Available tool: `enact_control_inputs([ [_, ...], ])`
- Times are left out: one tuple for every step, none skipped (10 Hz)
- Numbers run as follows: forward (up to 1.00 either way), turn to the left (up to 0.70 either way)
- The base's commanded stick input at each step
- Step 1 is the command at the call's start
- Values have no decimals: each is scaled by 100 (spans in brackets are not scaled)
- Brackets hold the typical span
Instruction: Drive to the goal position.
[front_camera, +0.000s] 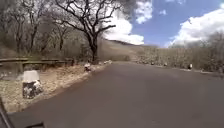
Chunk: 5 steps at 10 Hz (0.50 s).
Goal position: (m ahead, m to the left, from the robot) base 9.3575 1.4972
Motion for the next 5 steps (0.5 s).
enact_control_inputs([
  [70,0],
  [70,0],
  [70,0],
  [70,0],
  [70,0],
])
